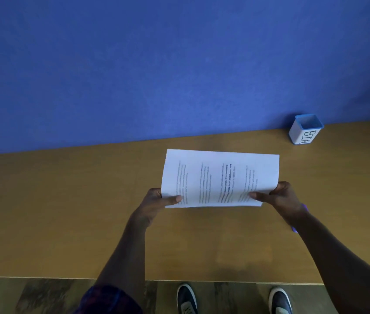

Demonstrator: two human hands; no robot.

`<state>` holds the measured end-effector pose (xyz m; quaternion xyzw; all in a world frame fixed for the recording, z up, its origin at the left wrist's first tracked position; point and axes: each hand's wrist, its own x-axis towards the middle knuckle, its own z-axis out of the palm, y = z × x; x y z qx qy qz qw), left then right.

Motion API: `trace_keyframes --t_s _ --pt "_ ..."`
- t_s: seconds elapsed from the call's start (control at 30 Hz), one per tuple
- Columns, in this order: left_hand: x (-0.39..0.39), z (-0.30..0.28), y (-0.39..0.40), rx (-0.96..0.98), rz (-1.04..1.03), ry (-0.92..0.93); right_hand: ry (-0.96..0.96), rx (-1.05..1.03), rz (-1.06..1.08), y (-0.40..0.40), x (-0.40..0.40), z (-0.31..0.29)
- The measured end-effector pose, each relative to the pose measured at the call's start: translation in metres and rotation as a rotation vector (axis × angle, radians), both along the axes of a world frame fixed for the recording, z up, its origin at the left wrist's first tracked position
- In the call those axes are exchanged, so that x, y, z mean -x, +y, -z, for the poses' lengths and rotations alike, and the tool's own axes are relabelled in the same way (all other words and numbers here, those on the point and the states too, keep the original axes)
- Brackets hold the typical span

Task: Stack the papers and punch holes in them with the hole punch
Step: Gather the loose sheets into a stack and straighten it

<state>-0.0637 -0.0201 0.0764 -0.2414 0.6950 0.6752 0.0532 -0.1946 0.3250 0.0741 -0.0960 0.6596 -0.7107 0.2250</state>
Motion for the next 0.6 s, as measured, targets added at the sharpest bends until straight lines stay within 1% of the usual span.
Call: trace_keyframes --t_s 0.13,0.23,0.3,0.43,0.5,0.6 --pt "-0.01 0.021 0.006 0.074 0.071 -0.104 -0.006 -0.213 -0.066 0.002 -0.006 0.014" --pt "-0.016 0.026 0.008 0.05 0.08 -0.05 0.003 -0.253 -0.09 0.004 -0.011 0.018" --pt "-0.018 0.026 0.008 0.044 0.062 -0.022 0.03 -0.283 -0.058 0.005 -0.012 0.02" --pt "-0.02 0.039 0.011 0.048 0.082 -0.07 0.066 -0.467 -0.069 0.009 -0.015 0.031" --pt "-0.02 0.042 0.014 0.073 0.065 -0.085 0.053 -0.441 -0.046 0.008 -0.018 0.03" --pt "-0.015 0.036 0.019 0.085 -0.044 -0.044 0.025 -0.268 0.058 0.001 -0.021 0.016"
